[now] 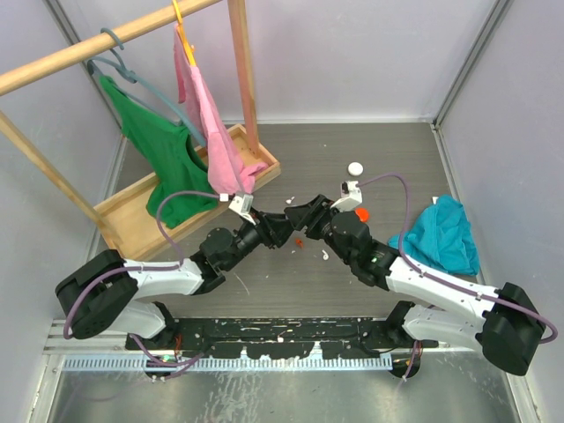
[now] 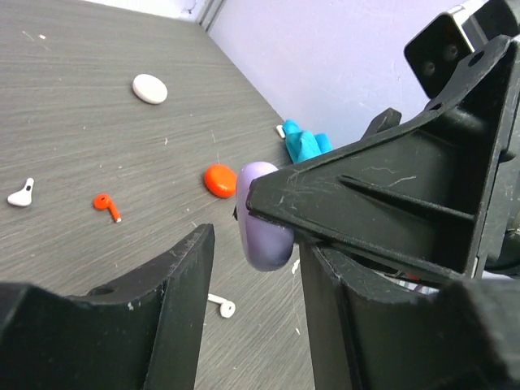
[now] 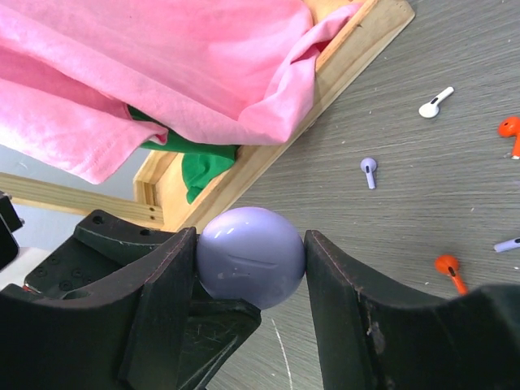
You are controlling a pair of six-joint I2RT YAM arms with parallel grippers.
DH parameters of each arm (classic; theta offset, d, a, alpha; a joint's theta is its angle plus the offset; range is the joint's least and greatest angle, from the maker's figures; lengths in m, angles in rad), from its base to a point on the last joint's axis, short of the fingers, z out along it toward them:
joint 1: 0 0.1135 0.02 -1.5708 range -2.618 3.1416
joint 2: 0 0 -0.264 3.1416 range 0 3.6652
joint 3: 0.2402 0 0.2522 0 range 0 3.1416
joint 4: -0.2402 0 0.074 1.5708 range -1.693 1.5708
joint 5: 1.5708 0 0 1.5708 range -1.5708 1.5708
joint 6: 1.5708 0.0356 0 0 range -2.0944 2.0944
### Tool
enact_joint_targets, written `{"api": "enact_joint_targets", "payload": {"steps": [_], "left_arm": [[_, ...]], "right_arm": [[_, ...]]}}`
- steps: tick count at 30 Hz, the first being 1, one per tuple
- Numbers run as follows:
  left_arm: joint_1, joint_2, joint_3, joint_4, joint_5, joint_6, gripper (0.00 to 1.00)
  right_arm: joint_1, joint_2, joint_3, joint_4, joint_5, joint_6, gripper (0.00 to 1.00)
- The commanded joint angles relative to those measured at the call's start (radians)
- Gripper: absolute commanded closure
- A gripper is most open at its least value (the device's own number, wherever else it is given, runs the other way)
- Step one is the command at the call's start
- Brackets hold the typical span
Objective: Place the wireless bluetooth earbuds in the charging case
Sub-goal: Pick up the charging case at the center of the board.
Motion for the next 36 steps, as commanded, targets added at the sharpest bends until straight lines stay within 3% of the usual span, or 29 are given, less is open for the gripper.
{"api": "enact_joint_targets", "payload": {"steps": [1,6,12,19,23,27,36], "left_arm": [[-0.002,0.000,0.005,0.144,-0.021,0.045,0.52],[-0.003,0.006,0.004,0.145,-0.026,0.047,0.56],[-0.002,0.006,-0.009,0.145,-0.044,0.046,0.76],[0.004,0.000,-0.056,0.163,-0.043,0.044,0.86],[0.056,-0.013,-0.091,0.178,0.063,0.014,0.85],[0.113,-0.030,-0.116,0.201,0.205,-0.006,0.85],[0.251,-0.089,-0.137,0.225,0.460,-0.054,0.86]], "right_arm": [[0.008,0.001,-0.011,0.064,0.012,0.028,0.53],[0.010,0.003,-0.009,0.066,0.007,0.027,0.53],[0.011,0.017,-0.014,0.073,-0.008,0.020,0.49],[0.010,-0.004,-0.012,0.118,-0.040,-0.094,0.31],[-0.006,-0.047,-0.011,0.146,-0.094,-0.229,0.23],[-0.071,-0.069,-0.009,0.178,-0.275,-0.338,0.19],[-0.285,-0.039,0.000,0.265,-0.864,-0.510,0.19]]}}
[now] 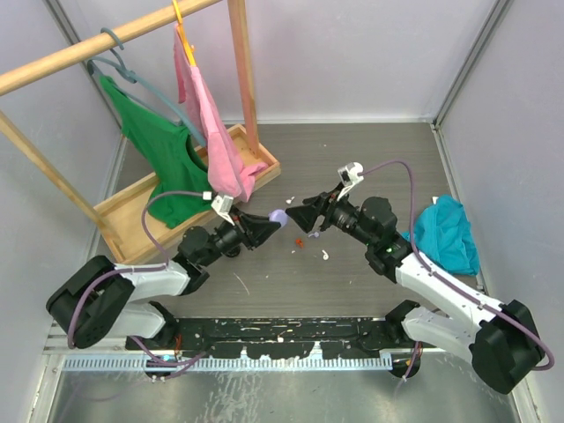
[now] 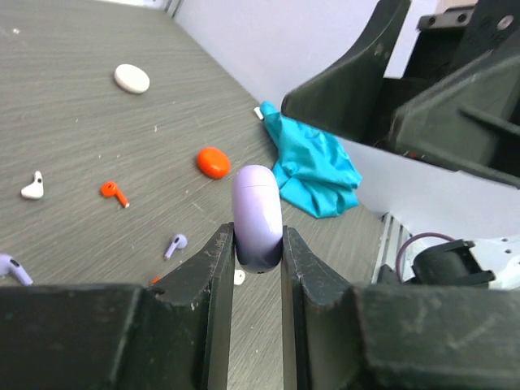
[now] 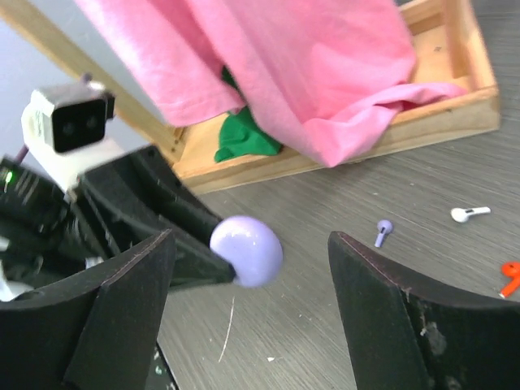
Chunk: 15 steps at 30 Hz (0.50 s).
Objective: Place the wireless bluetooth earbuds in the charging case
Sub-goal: Pick up the charging case at the center of the board.
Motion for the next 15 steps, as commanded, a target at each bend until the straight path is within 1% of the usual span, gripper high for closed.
{"api": "enact_joint_targets", "payload": {"steps": [1,2,7,11,15], "left_arm": [[0.069,-0.045,-0.002,0.114,0.179,-0.032,0.86],[0.083,-0.078,-0.002,0.117,0.205,-0.038,0.86],[0.115,-0.135,0.004,0.113,0.302,-0.054,0.86],[0.117,-0.190,0.015,0.080,0.359,-0.053,0.87],[0.117,-0.229,0.022,0.053,0.384,-0.050,0.86]], "right_arm": [[-0.055,0.015,0.018,0.100,-0.366,-0.156,0.20],[-0.069,0.020,0.016,0.108,-0.408,-0.172,0.21],[-0.117,0.064,0.016,0.158,-0.581,-0.215,0.26],[-0.118,0.107,0.029,0.183,-0.634,-0.242,0.30],[-0.118,0.156,0.049,0.227,-0.731,-0.241,0.31]]}}
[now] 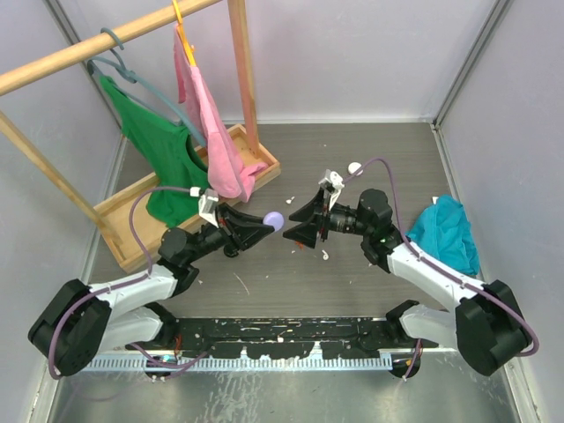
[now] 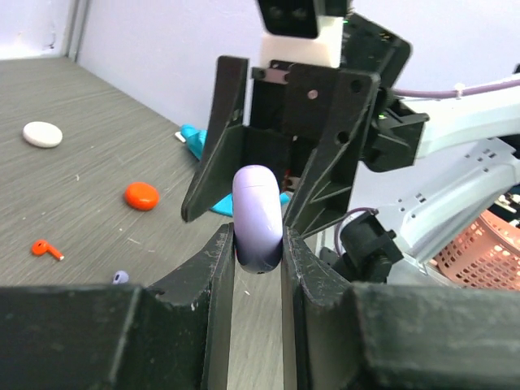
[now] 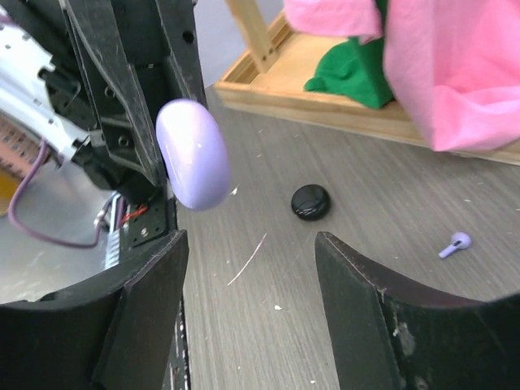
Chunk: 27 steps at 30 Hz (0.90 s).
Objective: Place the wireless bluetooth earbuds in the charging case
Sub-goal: Pick up the charging case at the center of the board.
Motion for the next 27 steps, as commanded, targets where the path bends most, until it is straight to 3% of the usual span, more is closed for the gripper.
{"api": "enact_joint_targets", "payload": {"steps": [1,7,19,27], "left_arm": [[0.006,-0.051,0.025,0.020,0.070,0.002,0.86],[0.006,-0.071,0.035,-0.006,0.103,0.007,0.86],[0.004,-0.081,0.049,-0.010,0.151,0.004,0.86],[0.004,-0.091,0.043,-0.024,0.177,0.016,0.81]], "right_arm": [[-0.003,0.040,0.047,0.140,-0.166,-0.012,0.32],[0.009,0.048,0.011,0.322,-0.220,0.045,0.35],[0.037,0.071,0.058,0.298,-0.249,0.052,0.47],[0.037,0.086,0.119,0.175,-0.302,0.029,0.77]]}}
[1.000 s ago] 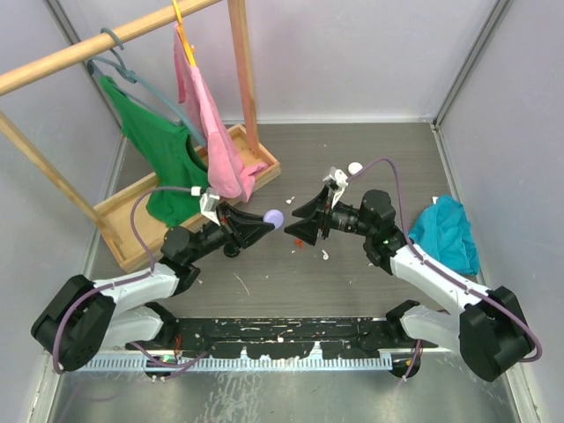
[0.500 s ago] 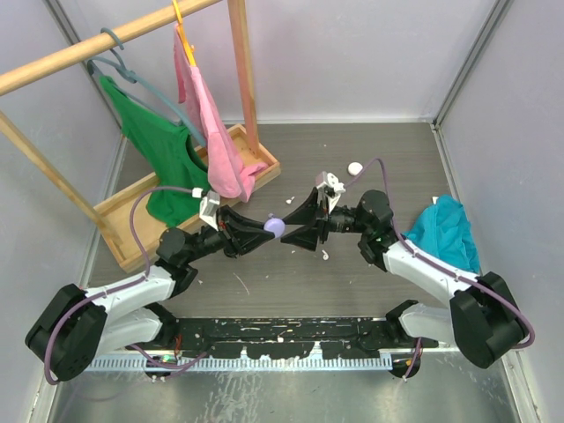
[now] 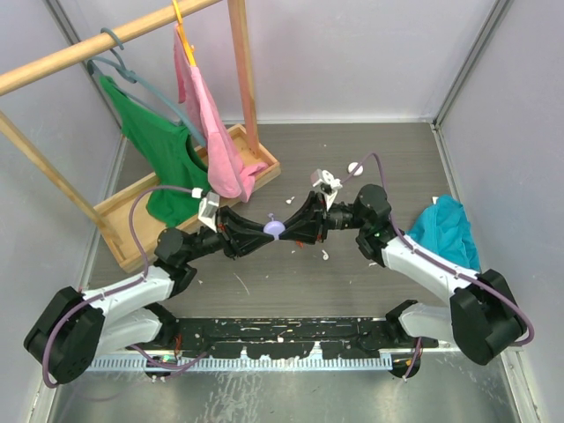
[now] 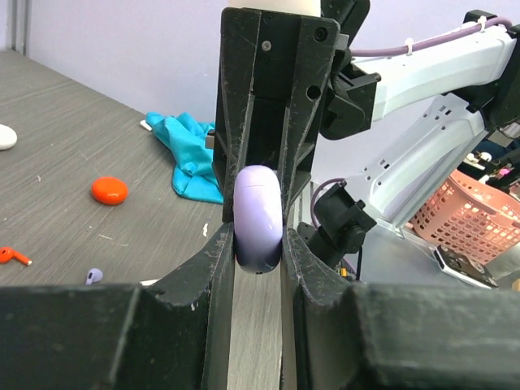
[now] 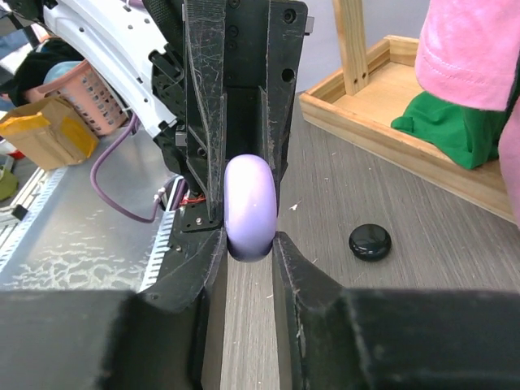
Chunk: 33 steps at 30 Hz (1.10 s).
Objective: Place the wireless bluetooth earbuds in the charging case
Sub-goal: Pick up the charging case at the center of the board.
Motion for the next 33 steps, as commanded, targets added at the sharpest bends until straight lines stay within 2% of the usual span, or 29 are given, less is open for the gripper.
{"api": "enact_joint_targets", "payload": {"steps": [1,5,11,17,22,33], "left_arm": [[0.004,-0.033,0.037,0.004,0.043,0.022,0.80],[0.005,-0.087,0.061,-0.154,0.078,0.107,0.72],[0.004,-0.211,0.112,-0.498,0.111,0.275,0.57],[0.003,-0.247,0.123,-0.566,0.149,0.324,0.44],[-0.003,-0.214,0.134,-0.580,0.181,0.348,0.44],[-0.016,-0.214,0.123,-0.557,0.194,0.380,0.51]], "right_arm": [[0.007,0.005,0.079,-0.054,-0.048,-0.028,0.80],[0.007,-0.014,0.138,-0.249,-0.055,-0.138,0.90],[0.042,-0.026,0.277,-0.718,0.022,-0.411,0.97],[0.098,0.011,0.404,-1.002,0.103,-0.587,0.98],[0.131,0.022,0.472,-1.113,0.146,-0.642,0.97],[0.203,0.066,0.568,-1.254,0.259,-0.699,0.97]]}}
